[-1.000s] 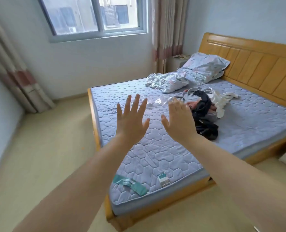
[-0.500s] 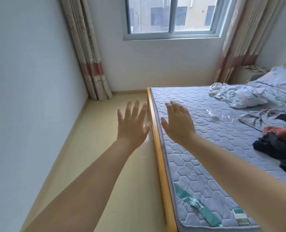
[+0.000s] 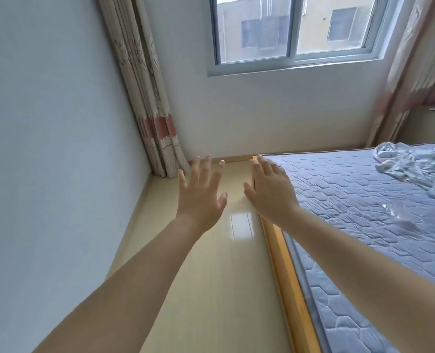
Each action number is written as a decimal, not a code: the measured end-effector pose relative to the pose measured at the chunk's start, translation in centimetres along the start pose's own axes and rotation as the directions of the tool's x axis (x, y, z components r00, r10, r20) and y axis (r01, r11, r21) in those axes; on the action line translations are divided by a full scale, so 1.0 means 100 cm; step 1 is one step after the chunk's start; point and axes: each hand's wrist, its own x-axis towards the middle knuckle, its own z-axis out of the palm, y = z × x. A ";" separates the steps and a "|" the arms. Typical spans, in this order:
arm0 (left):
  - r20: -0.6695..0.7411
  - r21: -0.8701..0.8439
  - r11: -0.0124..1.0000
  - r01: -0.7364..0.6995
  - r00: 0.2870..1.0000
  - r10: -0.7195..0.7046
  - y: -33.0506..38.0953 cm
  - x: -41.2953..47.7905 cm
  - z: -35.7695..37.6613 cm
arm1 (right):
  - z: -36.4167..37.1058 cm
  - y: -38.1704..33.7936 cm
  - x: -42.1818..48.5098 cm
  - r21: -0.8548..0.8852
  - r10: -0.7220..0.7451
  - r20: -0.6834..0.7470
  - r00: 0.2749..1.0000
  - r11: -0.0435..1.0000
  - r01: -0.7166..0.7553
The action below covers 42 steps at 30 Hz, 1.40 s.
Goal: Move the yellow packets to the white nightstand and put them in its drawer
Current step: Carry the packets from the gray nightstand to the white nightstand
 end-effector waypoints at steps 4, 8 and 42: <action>0.006 -0.014 1.000 0.013 1.000 -0.012 -0.043 0.099 0.026 | 0.041 0.013 0.099 0.026 0.027 0.009 1.000 0.999 -0.027; 0.033 -0.037 0.999 0.015 0.999 -0.014 -0.078 0.186 0.072 | 0.095 0.033 0.184 0.018 0.023 0.042 0.999 1.000 -0.023; 0.197 -0.177 0.940 -0.292 0.925 0.324 -0.120 1.125 0.487 | 0.457 0.507 0.934 -0.226 0.362 0.009 0.932 0.909 -0.351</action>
